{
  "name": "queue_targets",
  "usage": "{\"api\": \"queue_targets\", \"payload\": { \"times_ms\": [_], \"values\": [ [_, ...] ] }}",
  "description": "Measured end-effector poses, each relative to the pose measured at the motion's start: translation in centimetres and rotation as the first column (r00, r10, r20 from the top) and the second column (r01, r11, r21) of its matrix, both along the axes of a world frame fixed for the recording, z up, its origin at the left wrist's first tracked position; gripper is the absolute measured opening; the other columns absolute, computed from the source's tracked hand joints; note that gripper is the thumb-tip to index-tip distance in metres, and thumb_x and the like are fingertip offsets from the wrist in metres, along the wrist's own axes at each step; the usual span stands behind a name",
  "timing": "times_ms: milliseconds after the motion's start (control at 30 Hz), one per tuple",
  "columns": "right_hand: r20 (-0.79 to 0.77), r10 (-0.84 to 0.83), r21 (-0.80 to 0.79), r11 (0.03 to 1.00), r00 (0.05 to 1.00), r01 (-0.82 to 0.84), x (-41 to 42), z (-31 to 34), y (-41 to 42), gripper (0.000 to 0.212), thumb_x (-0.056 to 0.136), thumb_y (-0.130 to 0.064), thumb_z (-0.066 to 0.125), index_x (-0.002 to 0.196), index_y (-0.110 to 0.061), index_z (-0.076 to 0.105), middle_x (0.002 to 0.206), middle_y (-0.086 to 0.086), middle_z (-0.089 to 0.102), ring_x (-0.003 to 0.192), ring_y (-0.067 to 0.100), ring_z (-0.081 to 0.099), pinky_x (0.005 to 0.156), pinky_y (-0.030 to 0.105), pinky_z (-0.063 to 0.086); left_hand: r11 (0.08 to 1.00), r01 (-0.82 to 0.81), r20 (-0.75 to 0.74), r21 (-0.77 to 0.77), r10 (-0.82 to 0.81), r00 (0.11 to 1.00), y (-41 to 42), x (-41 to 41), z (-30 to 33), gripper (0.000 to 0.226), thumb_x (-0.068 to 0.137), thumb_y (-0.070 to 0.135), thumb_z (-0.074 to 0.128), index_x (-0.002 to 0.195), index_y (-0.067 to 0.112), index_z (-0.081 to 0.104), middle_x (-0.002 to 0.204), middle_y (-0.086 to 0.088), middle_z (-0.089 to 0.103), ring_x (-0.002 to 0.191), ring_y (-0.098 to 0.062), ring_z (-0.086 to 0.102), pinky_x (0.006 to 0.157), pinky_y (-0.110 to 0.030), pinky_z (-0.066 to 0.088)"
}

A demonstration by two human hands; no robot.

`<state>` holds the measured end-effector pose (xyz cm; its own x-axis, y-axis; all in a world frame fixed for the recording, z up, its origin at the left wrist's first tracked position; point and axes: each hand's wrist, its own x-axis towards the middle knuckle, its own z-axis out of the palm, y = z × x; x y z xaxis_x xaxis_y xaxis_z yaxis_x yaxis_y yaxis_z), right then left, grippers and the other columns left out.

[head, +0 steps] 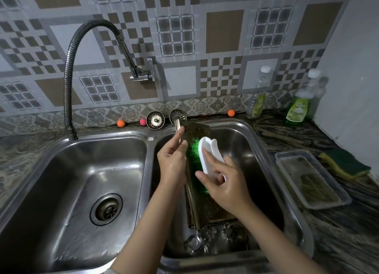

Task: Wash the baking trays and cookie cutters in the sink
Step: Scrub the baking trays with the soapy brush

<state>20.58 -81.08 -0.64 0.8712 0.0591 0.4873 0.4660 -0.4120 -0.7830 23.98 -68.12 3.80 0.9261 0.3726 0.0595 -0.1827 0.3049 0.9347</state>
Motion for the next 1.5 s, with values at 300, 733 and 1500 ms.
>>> {"api": "queue_targets", "payload": {
  "times_ms": [300,733,1500],
  "values": [
    [-0.081,-0.004,0.073,0.997,0.997,0.01,0.0,0.0,-0.4,0.069,0.068,-0.057,0.068,0.131,-0.032,0.055,0.094,-0.011,0.046,0.086,0.008,0.051,0.063,0.02,0.051,0.998,0.031,-0.025,-0.063,-0.033,0.999,0.0,0.8,0.0,0.037,0.089,-0.007,0.055,0.115,0.018,0.065,0.11,0.013,0.066,0.107,0.007,0.056,0.087,-0.011,0.047],
    [-0.048,-0.098,0.113,0.988,0.994,0.103,2.7,1.9,-1.5,0.061,0.077,-0.035,0.076,0.133,-0.033,0.052,0.084,-0.013,0.05,0.07,0.0,0.053,0.061,0.008,0.04,0.957,0.205,-0.05,-0.207,-0.219,0.974,-0.8,-0.9,-1.8,0.034,0.089,-0.007,0.052,0.111,0.015,0.067,0.109,-0.004,0.072,0.105,-0.017,0.065,0.096,-0.035,0.05],
    [-0.05,-0.12,-0.015,0.993,0.991,0.12,0.2,2.9,-2.1,0.056,0.095,-0.021,0.055,0.146,-0.018,0.033,0.14,-0.011,0.044,0.129,0.008,0.044,0.102,0.012,0.036,0.993,0.071,-0.003,0.095,-0.071,0.997,-1.2,-3.8,-0.4,0.039,0.091,-0.005,0.055,0.117,0.023,0.062,0.12,0.005,0.066,0.117,-0.005,0.058,0.108,-0.038,0.042]
  ]
}}
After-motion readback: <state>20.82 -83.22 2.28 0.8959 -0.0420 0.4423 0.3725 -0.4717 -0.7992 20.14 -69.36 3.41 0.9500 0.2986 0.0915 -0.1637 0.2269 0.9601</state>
